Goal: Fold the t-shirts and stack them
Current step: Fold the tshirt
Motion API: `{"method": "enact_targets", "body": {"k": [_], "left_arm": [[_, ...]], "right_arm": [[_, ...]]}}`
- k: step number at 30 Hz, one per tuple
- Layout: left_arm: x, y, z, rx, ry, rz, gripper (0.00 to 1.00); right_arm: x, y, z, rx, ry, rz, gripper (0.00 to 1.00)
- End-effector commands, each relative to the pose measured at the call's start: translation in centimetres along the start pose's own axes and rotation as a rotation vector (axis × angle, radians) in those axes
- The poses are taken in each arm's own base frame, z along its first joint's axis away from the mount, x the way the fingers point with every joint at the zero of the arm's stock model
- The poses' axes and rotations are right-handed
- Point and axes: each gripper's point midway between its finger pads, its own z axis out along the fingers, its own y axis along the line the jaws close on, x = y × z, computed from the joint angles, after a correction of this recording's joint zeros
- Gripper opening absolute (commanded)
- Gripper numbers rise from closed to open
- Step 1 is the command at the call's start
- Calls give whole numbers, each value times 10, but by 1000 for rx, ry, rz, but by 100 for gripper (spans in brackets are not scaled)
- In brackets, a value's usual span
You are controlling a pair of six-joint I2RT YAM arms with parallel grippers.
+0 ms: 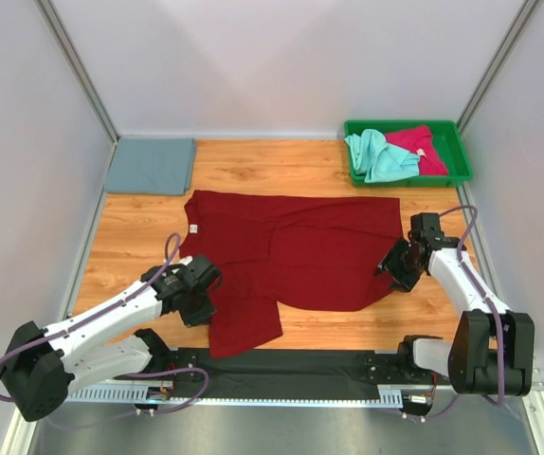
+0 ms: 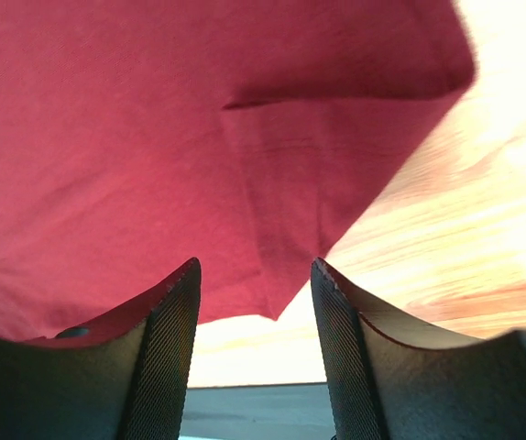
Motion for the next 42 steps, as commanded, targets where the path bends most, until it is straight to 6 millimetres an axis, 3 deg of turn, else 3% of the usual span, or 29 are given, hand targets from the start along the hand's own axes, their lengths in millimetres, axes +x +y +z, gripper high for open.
{"method": "enact_targets", "body": {"k": [1, 7, 8, 15, 22, 42], "left_arm": [[-11, 7, -14, -38, -39, 122, 0], [-8, 3, -22, -9, -8, 195, 0], [-6, 4, -21, -11, -2, 203, 0], [-1, 3, -25, 34, 14, 241, 0], [-9, -3, -37, 70, -26, 275, 0], [-22, -10, -44, 64, -71, 316, 0]], "right_arm": [[-22, -5, 1, 75, -88, 33, 52], [-39, 4, 6, 139, -82, 17, 43], [-37, 14, 7, 132, -75, -15, 41], [-53, 19, 13, 215, -100, -30, 32], [-55, 16, 25, 284, -72, -56, 23], [-51, 10, 42, 370, -37, -61, 23]]}}
